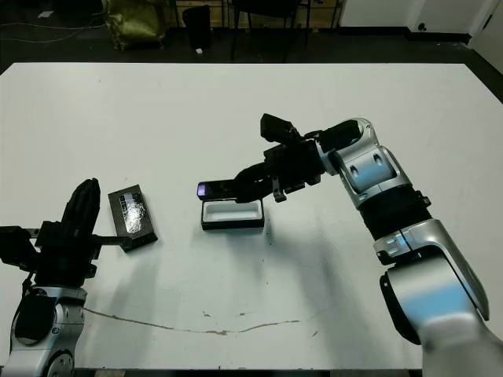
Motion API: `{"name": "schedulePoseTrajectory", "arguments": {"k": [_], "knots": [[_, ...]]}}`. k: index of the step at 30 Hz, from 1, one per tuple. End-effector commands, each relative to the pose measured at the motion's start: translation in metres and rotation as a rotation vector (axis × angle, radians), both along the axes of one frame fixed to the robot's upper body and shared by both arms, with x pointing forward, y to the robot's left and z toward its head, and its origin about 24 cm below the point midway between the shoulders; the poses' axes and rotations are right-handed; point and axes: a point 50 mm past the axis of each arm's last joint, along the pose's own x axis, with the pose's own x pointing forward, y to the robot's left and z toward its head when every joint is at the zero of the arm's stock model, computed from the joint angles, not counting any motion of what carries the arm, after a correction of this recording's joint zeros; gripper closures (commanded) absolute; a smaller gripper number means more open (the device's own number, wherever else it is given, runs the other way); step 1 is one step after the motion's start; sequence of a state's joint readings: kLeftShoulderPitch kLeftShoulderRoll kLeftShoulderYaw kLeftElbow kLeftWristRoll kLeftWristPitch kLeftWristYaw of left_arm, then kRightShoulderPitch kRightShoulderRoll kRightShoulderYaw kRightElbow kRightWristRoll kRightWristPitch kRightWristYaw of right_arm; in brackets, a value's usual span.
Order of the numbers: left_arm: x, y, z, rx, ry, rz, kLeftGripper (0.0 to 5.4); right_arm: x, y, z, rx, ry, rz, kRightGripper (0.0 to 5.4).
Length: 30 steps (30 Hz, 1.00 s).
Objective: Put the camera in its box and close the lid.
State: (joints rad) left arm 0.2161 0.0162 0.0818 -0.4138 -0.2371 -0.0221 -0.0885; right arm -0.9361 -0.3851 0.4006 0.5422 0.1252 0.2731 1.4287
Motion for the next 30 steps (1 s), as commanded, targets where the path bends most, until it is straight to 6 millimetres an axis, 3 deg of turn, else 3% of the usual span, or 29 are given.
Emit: {"name": "schedulePoseTrajectory", "arguments": {"k": [1, 30], "knots": [[0.0, 0.001, -0.004, 0.014, 0.024, 0.001, 5.4, 0.004, -0.001, 0.006, -0.017, -0.008, -0.005, 5.04], [-0.004, 0.0, -0.006, -0.003, 0.033, 0.013, 5.4, 0.008, 0.009, -0.012, -0.11, -0.026, 0.049, 5.04]]}}
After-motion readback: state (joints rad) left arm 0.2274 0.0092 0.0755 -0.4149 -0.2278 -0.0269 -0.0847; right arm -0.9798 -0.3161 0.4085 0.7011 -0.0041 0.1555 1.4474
